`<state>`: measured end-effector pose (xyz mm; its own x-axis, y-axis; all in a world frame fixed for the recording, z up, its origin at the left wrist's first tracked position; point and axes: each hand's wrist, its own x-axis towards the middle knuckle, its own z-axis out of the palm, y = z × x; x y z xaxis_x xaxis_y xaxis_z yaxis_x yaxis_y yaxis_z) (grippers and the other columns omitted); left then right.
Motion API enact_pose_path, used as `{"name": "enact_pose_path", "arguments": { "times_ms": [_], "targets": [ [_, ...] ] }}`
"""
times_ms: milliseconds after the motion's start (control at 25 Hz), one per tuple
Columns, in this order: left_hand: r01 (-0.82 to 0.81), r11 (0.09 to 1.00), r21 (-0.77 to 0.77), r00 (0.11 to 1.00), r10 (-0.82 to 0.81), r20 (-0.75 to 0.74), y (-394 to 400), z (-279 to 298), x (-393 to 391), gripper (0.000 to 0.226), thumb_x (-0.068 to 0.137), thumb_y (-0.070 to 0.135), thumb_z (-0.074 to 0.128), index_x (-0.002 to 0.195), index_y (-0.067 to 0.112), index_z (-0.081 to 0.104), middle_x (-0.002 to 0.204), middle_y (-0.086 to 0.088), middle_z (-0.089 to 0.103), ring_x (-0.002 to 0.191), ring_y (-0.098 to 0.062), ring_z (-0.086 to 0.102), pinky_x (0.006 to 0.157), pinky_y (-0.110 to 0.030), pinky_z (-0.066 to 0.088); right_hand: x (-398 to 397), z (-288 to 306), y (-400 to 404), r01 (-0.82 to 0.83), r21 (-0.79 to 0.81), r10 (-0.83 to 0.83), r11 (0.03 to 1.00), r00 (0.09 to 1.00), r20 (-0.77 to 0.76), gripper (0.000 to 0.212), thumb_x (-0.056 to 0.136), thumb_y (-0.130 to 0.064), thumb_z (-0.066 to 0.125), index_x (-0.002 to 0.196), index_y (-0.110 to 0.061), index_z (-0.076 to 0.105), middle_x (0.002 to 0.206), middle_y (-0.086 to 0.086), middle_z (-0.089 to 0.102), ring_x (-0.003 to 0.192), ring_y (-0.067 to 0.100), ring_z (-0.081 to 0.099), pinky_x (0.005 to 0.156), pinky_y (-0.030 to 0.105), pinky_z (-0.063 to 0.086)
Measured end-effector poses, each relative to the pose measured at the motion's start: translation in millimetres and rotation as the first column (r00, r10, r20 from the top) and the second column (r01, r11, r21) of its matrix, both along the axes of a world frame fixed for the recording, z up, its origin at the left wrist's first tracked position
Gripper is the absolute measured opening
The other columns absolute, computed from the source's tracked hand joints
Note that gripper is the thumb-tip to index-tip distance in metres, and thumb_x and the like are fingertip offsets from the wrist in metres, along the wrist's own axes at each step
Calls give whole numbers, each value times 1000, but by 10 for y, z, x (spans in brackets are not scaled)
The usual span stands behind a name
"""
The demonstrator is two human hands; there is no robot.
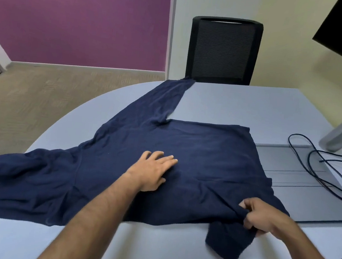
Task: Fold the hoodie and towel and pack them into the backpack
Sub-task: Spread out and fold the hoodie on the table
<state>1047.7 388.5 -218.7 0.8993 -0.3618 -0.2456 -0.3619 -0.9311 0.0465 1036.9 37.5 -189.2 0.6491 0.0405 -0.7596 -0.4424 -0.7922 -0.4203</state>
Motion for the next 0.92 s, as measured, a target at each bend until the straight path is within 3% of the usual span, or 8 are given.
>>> {"name": "enact_pose_path", "arguments": {
  "times_ms": [120, 200, 280, 360, 520, 640, 760, 920],
  "targets": [
    [-6, 1000, 28, 985, 10, -174, -274, -51, 92, 89, 94, 26, 52, 159, 27, -8, 165, 7, 19, 153, -27, 5, 120, -58, 2, 143, 164, -71, 41, 223, -24, 974, 997, -80, 31, 52, 7, 49, 79, -3, 61, 75, 15, 56, 70, 30, 52, 54, 27, 29],
    [-25, 998, 63, 982, 37, -186, -358, -135, 125, 86, 94, 29, 52, 159, 25, -5, 155, 0, 34, 146, -30, 19, 119, -59, 6, 323, 216, -138, 7, 259, 21, 966, 994, -107, 38, 48, 3, 50, 84, 6, 62, 79, 19, 62, 72, 34, 56, 60, 32, 36],
    [-53, 993, 107, 990, 66, -123, -381, -171, 168, 65, 98, 37, 47, 156, 23, 19, 143, -4, 40, 134, -29, 30, 116, -56, 15, 539, 218, -198, -118, 131, 125, 984, 991, -45, 26, 66, 2, 60, 89, -2, 72, 86, 14, 74, 76, 29, 68, 68, 32, 51],
    [-93, 993, 73, 994, 97, -56, -370, -178, 232, 37, 101, 37, 44, 135, 22, 43, 134, -2, 45, 127, -27, 34, 112, -53, 20, 757, 174, -297, -284, -123, 291, 951, 956, 46, 9, 72, -11, 73, 79, -15, 74, 77, -1, 74, 74, 16, 67, 67, 26, 51],
    [-251, 947, -198, 966, 257, 4, -252, -173, 287, 8, 101, 29, 44, 106, 23, 44, 115, 6, 57, 120, -21, 42, 109, -47, 22, 930, 181, -418, -354, -358, 357, 864, 932, -61, 22, 63, -2, 59, 76, -16, 68, 73, 2, 66, 67, 21, 59, 50, 21, 42],
    [-338, 897, -284, 916, 383, 117, -156, -200, 304, 8, 101, 31, 44, 100, 24, 41, 106, 8, 58, 110, -20, 47, 102, -44, 30, 1022, 134, -407, -261, -413, 355, 872, 920, 168, 27, 62, -10, 45, 76, -10, 68, 79, 7, 70, 78, 25, 64, 64, 29, 49],
    [-424, 874, -237, 852, 474, 222, -144, -287, 308, 12, 102, 34, 42, 105, 22, 43, 106, 8, 58, 107, -21, 49, 98, -45, 35, 1020, 1, -243, -236, -547, 442, 803, 852, 282, 33, 66, -16, 48, 95, -24, 62, 96, 1, 66, 88, 24, 60, 80, 36, 51],
    [-422, 882, -209, 816, 470, 336, -145, -433, 179, 28, 94, 34, 52, 118, 20, 53, 116, 4, 60, 114, -23, 51, 99, -50, 39, 781, -306, -138, -42, -815, 667, 578, 599, 442, 51, 69, -10, 67, 118, -19, 55, 121, 5, 60, 115, 31, 49, 91, 50, 40]
  ]
}}
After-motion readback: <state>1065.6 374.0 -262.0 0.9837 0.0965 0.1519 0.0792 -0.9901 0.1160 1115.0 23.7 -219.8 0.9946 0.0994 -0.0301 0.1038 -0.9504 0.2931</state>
